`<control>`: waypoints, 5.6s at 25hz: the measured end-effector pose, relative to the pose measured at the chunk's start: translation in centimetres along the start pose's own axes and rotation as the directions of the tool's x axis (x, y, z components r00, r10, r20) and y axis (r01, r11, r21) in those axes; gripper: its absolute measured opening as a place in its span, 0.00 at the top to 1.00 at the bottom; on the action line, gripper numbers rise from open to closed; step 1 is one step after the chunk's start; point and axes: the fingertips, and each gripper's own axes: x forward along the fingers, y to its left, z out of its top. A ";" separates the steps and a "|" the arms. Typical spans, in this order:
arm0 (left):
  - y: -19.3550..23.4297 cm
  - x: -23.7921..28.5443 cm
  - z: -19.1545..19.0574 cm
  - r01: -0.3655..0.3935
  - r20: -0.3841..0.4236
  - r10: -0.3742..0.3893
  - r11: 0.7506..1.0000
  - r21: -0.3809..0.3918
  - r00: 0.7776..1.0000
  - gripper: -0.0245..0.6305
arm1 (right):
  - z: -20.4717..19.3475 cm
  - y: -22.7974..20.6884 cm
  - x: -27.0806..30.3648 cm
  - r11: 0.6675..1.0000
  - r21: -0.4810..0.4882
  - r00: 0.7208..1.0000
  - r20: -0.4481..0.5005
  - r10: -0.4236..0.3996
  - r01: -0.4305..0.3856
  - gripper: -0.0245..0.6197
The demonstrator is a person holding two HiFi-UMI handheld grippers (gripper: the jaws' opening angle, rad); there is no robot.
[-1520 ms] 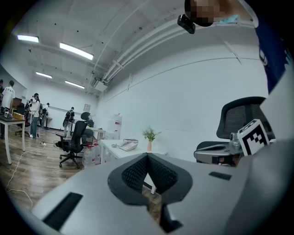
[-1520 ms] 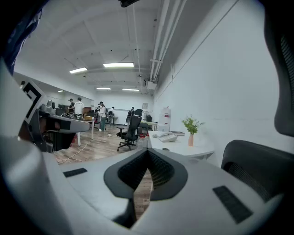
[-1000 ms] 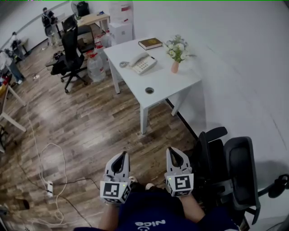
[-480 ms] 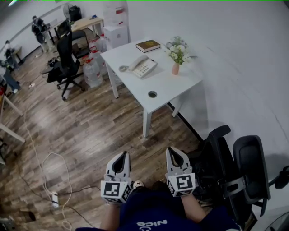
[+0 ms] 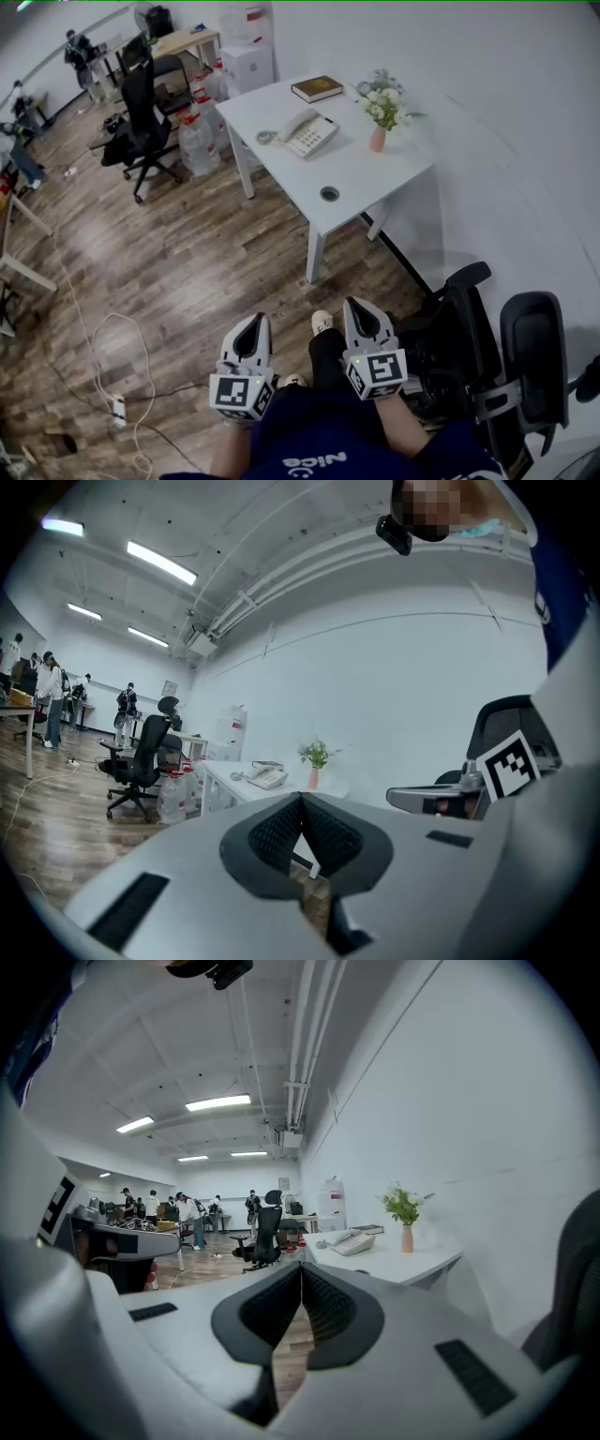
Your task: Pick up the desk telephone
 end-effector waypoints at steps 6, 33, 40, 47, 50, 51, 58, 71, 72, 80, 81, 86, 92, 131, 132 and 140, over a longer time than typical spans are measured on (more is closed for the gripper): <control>2.6 4.9 1.1 -0.063 -0.021 0.063 0.998 0.031 0.998 0.94 | 1.2 -2.6 7.4 0.991 0.121 0.998 0.038 0.059 -0.063 0.93; 2.5 30.9 3.5 -0.017 -0.075 0.021 0.999 0.045 0.997 0.94 | 5.7 -18.1 26.2 0.984 -0.095 0.989 0.002 0.150 -0.149 0.93; 4.3 35.4 3.8 0.043 -0.073 -0.039 0.998 0.048 0.997 0.94 | 5.0 -18.5 28.1 0.992 -0.063 0.994 0.006 0.113 -0.112 0.93; 7.6 39.9 3.7 0.139 -0.114 -0.133 0.989 0.048 0.985 0.94 | 4.5 -18.7 31.7 0.998 -0.069 0.999 -0.037 -0.002 0.000 0.93; 10.0 41.9 4.1 0.191 -0.136 -0.182 0.980 0.058 0.974 0.94 | 4.7 -18.1 34.4 0.997 -0.061 0.998 -0.040 -0.048 0.046 0.93; 10.8 42.6 4.4 0.209 -0.141 -0.198 0.976 0.063 0.970 0.94 | 4.9 -17.9 35.4 0.996 -0.057 0.997 -0.039 -0.065 0.063 0.93; 16.7 47.8 6.9 0.344 -0.164 -0.330 0.937 0.059 0.929 0.94 | 6.3 -17.2 41.9 0.975 -0.022 0.973 -0.059 -0.221 0.220 0.93; 25.3 55.7 9.6 0.522 -0.217 -0.504 0.852 0.032 0.836 0.94 | 7.9 -14.6 50.1 0.897 0.007 0.892 -0.105 -0.439 0.442 0.93; 25.5 56.2 9.7 0.524 -0.218 -0.508 0.851 0.021 0.833 0.94 | 7.9 -14.7 50.4 0.894 0.004 0.889 -0.110 -0.445 0.448 0.93; 25.0 59.8 7.8 0.522 -0.346 -0.500 0.852 -0.033 0.794 0.94 | 7.4 -18.0 51.0 0.861 0.050 0.854 -0.170 -0.493 0.507 0.93; 24.7 60.1 7.6 0.530 -0.358 -0.510 0.847 -0.050 0.782 0.94 | 7.4 -18.6 51.1 0.858 0.060 0.852 -0.172 -0.495 0.510 0.93; 23.5 61.8 7.0 0.547 -0.399 -0.555 0.824 -0.146 0.730 0.93 | 6.6 -20.5 51.9 0.859 0.150 0.863 -0.227 -0.451 0.489 0.93; 22.1 63.9 6.2 0.564 -0.451 -0.593 0.797 -0.214 0.667 0.66 | 5.1 -22.5 52.9 0.844 0.325 0.897 -0.272 -0.349 0.427 0.74; 22.0 76.2 -3.5 0.511 -0.668 -0.738 0.541 -0.668 -0.091 0.52 | -4.4 -28.4 59.2 0.485 0.736 0.879 -0.434 -0.199 0.473 0.62; 22.0 76.3 -3.6 0.492 -0.653 -0.749 0.529 -0.691 -0.111 0.50 | -4.7 -28.3 59.3 0.472 0.748 0.882 -0.432 -0.187 0.466 0.62; 21.8 76.4 -5.3 0.374 -0.510 -0.837 0.416 -0.829 -0.198 0.42 | -6.1 -27.6 60.2 0.407 0.810 0.905 -0.400 -0.142 0.422 0.62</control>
